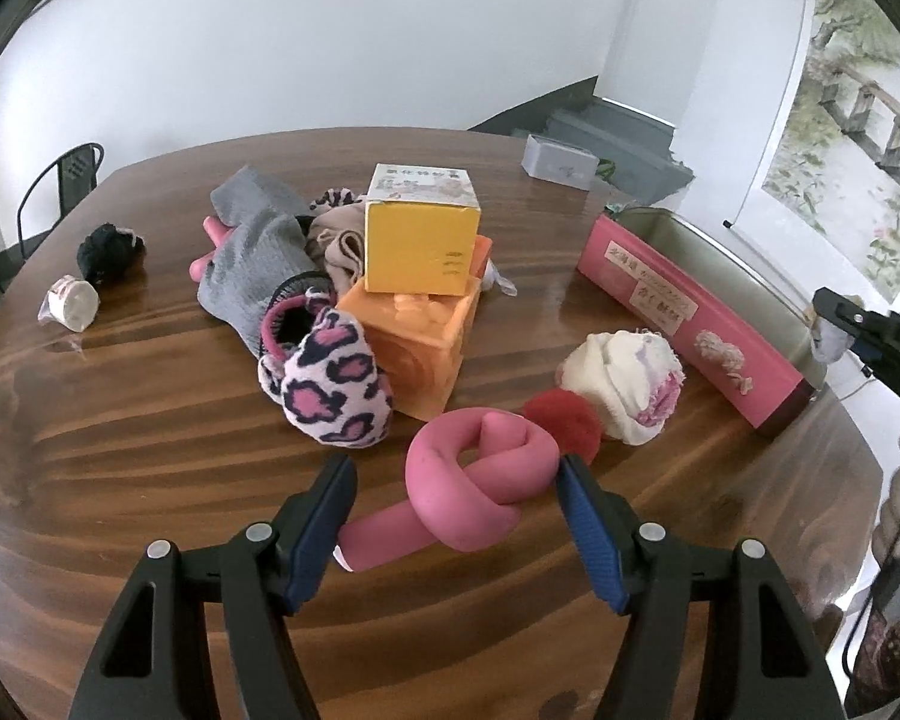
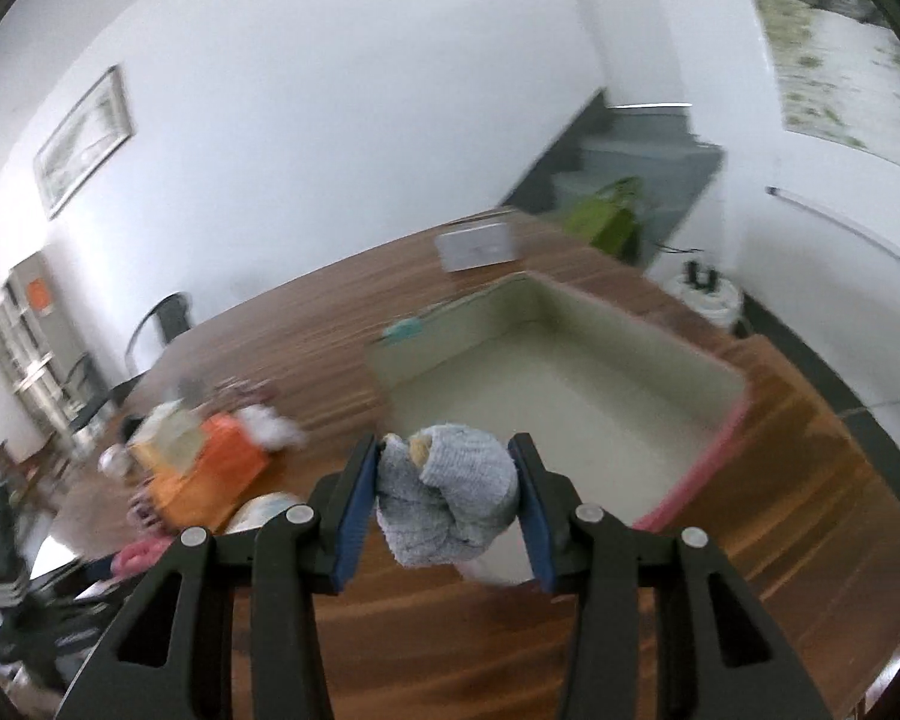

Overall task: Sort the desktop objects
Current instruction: 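Open the right tool over the pink box while the left tool drops the pink toy in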

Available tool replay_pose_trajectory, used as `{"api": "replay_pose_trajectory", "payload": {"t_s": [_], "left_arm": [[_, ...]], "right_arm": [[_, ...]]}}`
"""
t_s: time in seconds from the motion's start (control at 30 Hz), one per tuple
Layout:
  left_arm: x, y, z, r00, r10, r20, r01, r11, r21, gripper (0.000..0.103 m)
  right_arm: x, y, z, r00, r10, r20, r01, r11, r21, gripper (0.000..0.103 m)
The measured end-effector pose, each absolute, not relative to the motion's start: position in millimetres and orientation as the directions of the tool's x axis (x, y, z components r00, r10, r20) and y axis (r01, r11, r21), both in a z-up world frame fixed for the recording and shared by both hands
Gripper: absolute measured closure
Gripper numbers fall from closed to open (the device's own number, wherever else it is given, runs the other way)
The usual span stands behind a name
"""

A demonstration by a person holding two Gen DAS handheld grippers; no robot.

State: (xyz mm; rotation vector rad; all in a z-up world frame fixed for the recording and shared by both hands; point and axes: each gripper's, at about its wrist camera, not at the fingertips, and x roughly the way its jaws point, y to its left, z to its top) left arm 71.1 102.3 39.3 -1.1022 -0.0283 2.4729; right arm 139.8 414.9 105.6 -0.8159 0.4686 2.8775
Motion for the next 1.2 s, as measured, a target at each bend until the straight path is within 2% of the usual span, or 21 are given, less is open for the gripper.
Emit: {"api": "replay_pose_trajectory", "payload": {"t_s": [0.23,0.37,0.4,0.77,0.9,1.2], "left_arm": [[72,116,50,-0.593,0.406,-0.695,-0.391,-0.900,-0.193,0.033],[72,127,58,-0.590,0.420,-0.690,-0.407,-0.892,-0.195,0.033],[72,131,61,-0.587,0.427,-0.688,-0.414,-0.889,-0.198,0.033],[60,201,91,-0.554,0.506,-0.661,-0.513,-0.833,-0.208,0.033],[54,234,102,-0.544,0.537,-0.645,-0.552,-0.808,-0.206,0.033],[37,304,116,-0.506,0.591,-0.628,-0.625,-0.753,-0.206,0.033]], "right_arm": [[123,433,102,-0.840,0.087,-0.535,-0.243,-0.943,0.227,0.054],[123,440,103,-0.854,0.083,-0.513,-0.244,-0.936,0.254,0.036],[124,441,103,-0.859,0.093,-0.503,-0.251,-0.933,0.256,0.034],[148,466,110,-0.862,0.339,-0.376,-0.444,-0.864,0.239,0.033],[155,474,111,-0.834,0.436,-0.337,-0.523,-0.819,0.234,0.024],[163,488,110,-0.826,0.446,-0.345,-0.547,-0.784,0.293,0.024]]}}
